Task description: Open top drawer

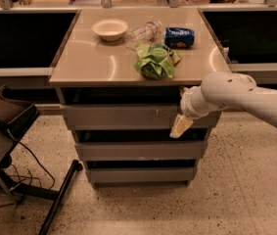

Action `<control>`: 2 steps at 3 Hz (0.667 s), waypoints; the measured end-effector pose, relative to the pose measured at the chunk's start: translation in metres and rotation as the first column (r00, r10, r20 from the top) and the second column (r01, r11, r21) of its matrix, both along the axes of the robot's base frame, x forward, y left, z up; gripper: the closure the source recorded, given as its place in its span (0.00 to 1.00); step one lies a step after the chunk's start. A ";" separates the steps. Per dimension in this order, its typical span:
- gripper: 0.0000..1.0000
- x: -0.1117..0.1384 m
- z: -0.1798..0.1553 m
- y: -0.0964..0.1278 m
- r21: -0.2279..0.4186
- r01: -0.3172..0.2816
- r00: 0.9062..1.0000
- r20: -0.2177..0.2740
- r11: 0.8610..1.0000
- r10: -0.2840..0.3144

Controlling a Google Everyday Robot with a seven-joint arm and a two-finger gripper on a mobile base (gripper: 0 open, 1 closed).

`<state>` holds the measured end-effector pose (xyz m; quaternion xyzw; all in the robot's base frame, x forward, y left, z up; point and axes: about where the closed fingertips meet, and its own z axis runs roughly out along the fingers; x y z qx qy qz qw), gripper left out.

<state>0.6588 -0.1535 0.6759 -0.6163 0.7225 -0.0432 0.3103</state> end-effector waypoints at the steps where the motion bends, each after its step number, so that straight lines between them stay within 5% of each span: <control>1: 0.00 0.026 -0.020 0.001 0.093 0.037 0.999 -0.011 0.995 -0.036; 2: 0.00 0.046 -0.038 0.002 0.133 0.062 0.998 -0.027 0.989 -0.059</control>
Offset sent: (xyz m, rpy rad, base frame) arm 0.0178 0.0006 -0.0132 0.0631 0.0062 -0.0248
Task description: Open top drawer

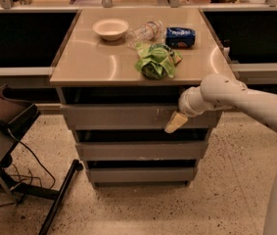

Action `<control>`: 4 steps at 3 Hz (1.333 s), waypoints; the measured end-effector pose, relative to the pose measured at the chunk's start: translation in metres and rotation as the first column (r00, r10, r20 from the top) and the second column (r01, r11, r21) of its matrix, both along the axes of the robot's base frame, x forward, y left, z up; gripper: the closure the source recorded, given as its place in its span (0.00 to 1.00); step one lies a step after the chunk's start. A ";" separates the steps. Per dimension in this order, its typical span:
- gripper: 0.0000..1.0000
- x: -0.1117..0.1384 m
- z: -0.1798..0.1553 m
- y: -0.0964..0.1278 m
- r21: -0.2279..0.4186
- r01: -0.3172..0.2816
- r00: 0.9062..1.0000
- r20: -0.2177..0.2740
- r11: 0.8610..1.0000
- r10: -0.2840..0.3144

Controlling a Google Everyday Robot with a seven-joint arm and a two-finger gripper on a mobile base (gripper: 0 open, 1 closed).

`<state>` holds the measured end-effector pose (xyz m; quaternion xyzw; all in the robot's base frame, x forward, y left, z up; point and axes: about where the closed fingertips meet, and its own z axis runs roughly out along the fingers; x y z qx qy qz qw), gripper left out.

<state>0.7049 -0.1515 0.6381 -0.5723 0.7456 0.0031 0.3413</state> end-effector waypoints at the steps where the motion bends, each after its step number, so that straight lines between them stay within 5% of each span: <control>1: 0.00 -0.014 0.002 0.008 -0.051 -0.041 0.999 -0.003 0.998 0.041; 4: 0.66 -0.015 0.001 0.008 -0.052 -0.042 0.999 -0.004 0.998 0.042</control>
Offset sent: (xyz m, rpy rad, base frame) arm -0.0121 0.0071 0.0016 -0.0459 0.0018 0.0365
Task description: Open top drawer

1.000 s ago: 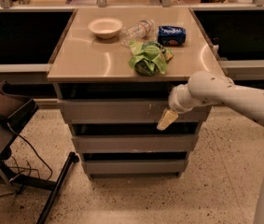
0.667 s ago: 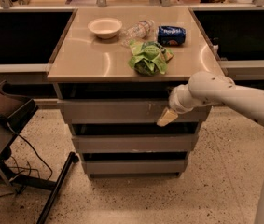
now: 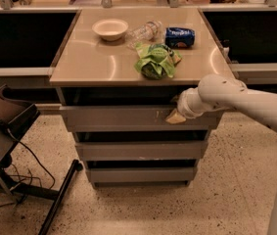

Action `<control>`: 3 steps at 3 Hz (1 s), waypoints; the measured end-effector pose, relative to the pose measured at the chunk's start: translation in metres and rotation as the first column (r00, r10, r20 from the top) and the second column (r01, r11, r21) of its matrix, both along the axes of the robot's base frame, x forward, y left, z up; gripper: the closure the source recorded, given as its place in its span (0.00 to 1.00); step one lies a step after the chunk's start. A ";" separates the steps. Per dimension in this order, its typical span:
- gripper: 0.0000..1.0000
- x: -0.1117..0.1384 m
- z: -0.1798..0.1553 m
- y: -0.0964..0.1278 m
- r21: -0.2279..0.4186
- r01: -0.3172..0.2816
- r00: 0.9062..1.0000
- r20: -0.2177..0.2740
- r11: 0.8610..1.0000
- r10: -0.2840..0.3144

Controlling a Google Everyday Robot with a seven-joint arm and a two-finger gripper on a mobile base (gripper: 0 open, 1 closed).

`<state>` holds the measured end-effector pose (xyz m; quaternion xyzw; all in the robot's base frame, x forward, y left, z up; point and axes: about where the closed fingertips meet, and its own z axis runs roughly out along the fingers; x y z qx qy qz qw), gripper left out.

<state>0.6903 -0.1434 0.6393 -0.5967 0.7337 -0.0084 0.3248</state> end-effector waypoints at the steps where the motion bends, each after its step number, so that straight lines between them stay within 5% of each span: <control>1: 0.89 0.000 0.000 0.000 0.000 0.000 1.000 0.000 1.000 0.000; 2: 1.00 0.000 0.005 0.000 0.000 0.000 1.000 0.000 1.000 0.000; 3: 1.00 0.000 0.008 0.000 0.000 0.000 1.000 0.000 1.000 0.000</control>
Offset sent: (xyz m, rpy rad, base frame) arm -0.0323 -0.0106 -0.0229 0.0488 0.0482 0.0071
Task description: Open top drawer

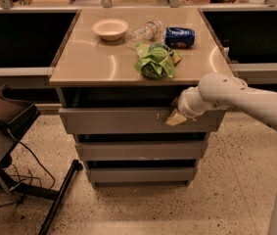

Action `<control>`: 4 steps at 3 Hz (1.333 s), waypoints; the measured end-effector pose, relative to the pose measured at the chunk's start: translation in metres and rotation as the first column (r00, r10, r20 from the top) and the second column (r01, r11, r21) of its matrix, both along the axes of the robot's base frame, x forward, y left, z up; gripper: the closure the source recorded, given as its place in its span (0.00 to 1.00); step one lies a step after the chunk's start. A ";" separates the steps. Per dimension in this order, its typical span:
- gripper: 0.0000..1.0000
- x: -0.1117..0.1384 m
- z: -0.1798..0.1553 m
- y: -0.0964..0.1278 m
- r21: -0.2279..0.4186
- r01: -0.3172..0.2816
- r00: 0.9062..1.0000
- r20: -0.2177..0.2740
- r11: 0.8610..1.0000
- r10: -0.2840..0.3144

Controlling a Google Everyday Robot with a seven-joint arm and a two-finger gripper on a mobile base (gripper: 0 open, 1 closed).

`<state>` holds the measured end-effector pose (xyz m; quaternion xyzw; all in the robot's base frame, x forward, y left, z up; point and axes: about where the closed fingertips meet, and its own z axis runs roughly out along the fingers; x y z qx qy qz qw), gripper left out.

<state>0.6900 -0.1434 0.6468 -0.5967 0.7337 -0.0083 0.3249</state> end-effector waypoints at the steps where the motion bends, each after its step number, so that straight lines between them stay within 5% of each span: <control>1: 1.00 -0.018 -0.003 -0.002 0.016 0.000 1.000 -0.002 1.000 0.000; 4: 1.00 -0.049 -0.003 -0.009 0.032 0.019 1.000 -0.006 0.999 -0.019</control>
Offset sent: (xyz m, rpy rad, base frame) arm -0.2573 -0.0490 -0.0328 0.1991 0.0111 -0.0755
